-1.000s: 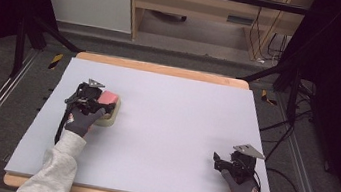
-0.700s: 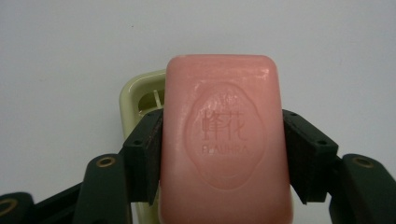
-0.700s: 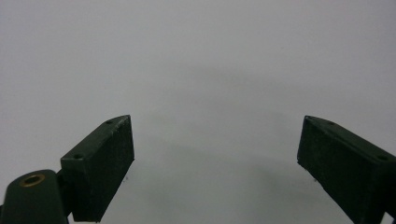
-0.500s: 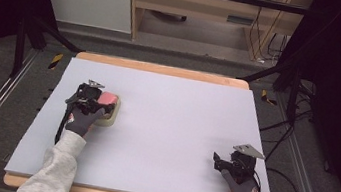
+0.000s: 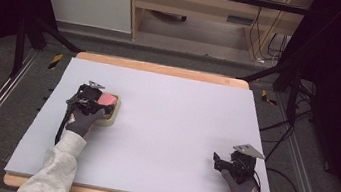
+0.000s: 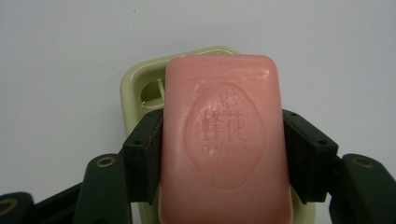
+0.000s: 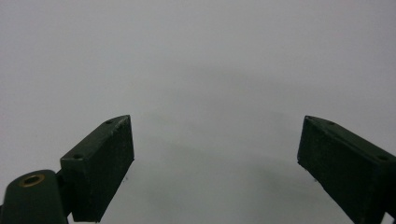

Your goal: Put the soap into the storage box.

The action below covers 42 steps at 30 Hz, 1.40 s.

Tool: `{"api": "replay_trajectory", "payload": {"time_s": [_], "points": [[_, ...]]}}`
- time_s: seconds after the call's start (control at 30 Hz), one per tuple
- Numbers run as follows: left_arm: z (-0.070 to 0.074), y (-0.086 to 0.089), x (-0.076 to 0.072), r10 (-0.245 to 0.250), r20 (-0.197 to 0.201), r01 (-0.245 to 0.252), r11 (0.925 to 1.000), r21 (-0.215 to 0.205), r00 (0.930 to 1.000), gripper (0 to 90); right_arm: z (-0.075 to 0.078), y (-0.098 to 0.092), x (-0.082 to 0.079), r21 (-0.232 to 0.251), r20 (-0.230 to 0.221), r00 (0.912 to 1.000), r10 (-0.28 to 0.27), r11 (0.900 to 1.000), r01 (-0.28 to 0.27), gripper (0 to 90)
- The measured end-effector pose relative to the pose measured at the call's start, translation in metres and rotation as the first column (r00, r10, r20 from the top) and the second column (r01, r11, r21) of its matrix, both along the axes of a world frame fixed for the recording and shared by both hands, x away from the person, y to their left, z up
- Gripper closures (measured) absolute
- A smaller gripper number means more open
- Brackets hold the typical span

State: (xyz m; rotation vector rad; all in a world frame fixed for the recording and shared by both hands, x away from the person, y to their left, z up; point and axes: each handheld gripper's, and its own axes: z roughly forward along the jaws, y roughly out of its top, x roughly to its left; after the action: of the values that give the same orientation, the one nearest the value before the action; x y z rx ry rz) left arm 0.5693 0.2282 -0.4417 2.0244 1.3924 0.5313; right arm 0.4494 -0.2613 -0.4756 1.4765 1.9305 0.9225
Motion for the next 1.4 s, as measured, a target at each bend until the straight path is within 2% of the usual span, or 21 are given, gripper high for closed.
{"api": "replay_trajectory", "payload": {"time_s": [0.47,1.4], "points": [[-0.0074,0.0006,0.0023,0.005,-0.018,-0.005,0.9999,0.011,0.9998,37.0,0.0001,-0.0001,-0.0001,0.001,0.000,1.0000,0.001,1.000,-0.001,10.9],[-0.0080,-0.0004,0.0009,0.005,-0.005,-0.005,0.9998,0.019,1.0000,36.5,0.0001,0.0005,-0.0003,-0.003,-0.001,1.0000,0.007,1.000,-0.007,10.8]]}}
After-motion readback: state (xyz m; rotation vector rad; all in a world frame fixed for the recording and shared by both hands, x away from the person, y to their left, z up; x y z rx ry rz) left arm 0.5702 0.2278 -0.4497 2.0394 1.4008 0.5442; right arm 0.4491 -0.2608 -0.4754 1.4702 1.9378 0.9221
